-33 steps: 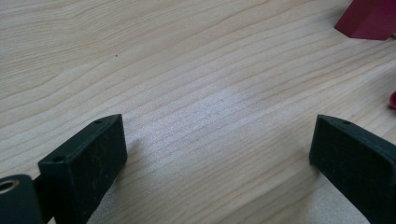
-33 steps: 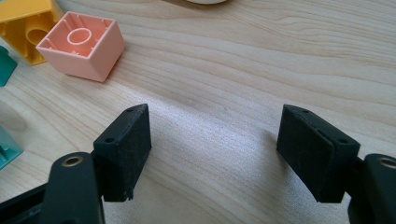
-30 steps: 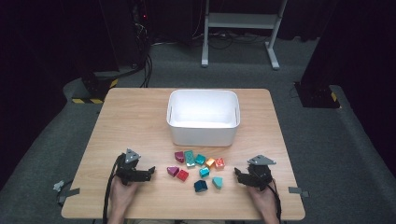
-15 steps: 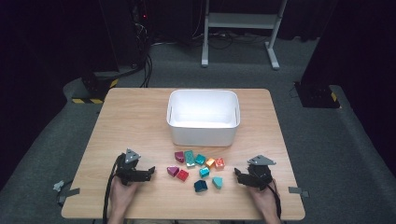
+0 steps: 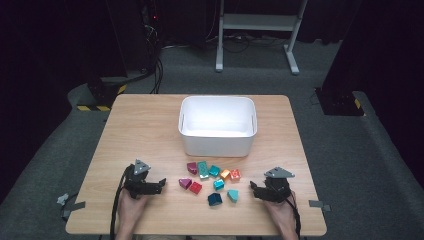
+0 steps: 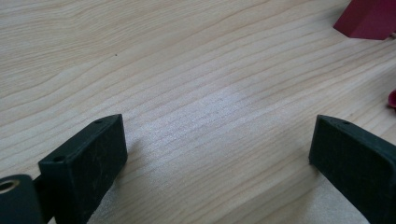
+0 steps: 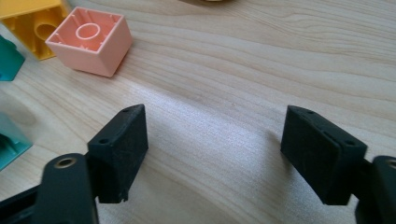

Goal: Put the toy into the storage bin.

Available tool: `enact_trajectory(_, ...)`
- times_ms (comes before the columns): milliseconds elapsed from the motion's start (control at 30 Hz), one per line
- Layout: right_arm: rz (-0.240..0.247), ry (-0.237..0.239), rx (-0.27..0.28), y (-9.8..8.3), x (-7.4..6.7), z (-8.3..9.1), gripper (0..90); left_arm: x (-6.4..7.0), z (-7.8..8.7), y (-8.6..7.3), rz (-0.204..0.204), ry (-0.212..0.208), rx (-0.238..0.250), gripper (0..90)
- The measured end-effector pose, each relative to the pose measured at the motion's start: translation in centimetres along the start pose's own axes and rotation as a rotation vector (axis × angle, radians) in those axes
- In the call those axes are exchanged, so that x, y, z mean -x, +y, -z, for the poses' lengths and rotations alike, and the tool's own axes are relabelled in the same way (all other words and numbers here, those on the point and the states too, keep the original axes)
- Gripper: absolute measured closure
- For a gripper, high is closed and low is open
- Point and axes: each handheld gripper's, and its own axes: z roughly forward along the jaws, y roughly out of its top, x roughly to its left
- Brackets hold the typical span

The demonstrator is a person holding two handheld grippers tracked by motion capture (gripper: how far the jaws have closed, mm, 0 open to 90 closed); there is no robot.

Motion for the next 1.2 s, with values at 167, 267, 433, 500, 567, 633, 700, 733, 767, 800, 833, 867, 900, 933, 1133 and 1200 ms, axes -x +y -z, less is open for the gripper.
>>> enact_trajectory(167, 0.015, 0.028, 0.0, 0.0, -0.2, 0.2, 28.9, 0.0, 0.0, 0.0, 0.0, 0.001, 0.0, 4.3)
enact_trajectory(267, 0.009, 0.047, 0.017, 0.0, -0.3, 0.4, 30.7, 0.0, 0.0, 0.0, 0.0, 0.001, 0.0, 4.3)
enact_trajectory(433, 0.005, 0.086, 0.051, 0.2, -0.6, 0.6, 31.9, 0.0, 0.0, 0.0, 0.0, 0.0, 0.0, 4.3)
enact_trajectory(500, -0.007, 0.11, 0.054, 0.4, -0.9, 0.6, 32.4, 0.0, 0.0, 0.0, 0.0, 0.001, 0.0, 4.3)
enact_trajectory(567, 0.002, 0.116, 0.057, 0.5, -1.0, 0.6, 32.5, 0.0, 0.0, 0.0, 0.0, 0.0, 0.0, 4.3)
enact_trajectory(633, 0.009, 0.123, 0.058, 0.8, -1.2, 0.5, 32.6, 0.0, 0.0, 0.0, 0.0, 0.0, 0.0, 4.3)
enact_trajectory(700, 0.009, 0.138, 0.07, 1.2, -1.5, 0.3, 32.9, 0.0, 0.0, 0.0, 0.0, 0.0, 0.0, 4.3)
enact_trajectory(733, 0.009, 0.138, 0.07, 1.2, -1.5, 0.3, 32.9, 0.0, 0.0, 0.0, 0.0, 0.0, 0.0, 4.3)
enact_trajectory(767, 0.011, 0.142, 0.07, 1.4, -1.7, 0.2, 32.9, 0.0, 0.0, 0.0, 0.0, 0.0, 0.0, 4.3)
enact_trajectory(800, 0.011, 0.142, 0.07, 1.4, -1.7, 0.2, 32.9, 0.0, 0.0, 0.0, 0.0, 0.0, 0.0, 4.3)
enact_trajectory(833, 0.02, 0.149, 0.067, 1.7, -1.8, 0.1, 33.0, 0.0, 0.0, 0.0, -0.001, 0.0, 0.0, 4.3)
enact_trajectory(867, 0.02, 0.149, 0.067, 1.7, -1.8, 0.1, 33.0, 0.0, 0.0, 0.0, -0.001, 0.0, 0.0, 4.3)
enact_trajectory(900, 0.024, 0.15, 0.064, 1.8, -1.9, 0.0, 33.0, 0.0, 0.0, 0.0, 0.0, 0.0, 0.0, 4.3)
enact_trajectory(933, 0.039, 0.151, 0.064, 2.1, -2.2, -0.1, 32.9, 0.0, 0.0, 0.0, 0.0, 0.0, 0.0, 4.3)
enact_trajectory(1133, 0.056, 0.161, 0.07, 2.7, -2.7, -0.4, 33.2, 0.0, 0.0, 0.0, 0.0, 0.0, 0.0, 4.3)
enact_trajectory(1200, 0.063, 0.166, 0.068, 3.0, -3.0, -0.5, 33.3, 0.0, 0.0, 0.0, 0.0, 0.0, 0.0, 4.3)
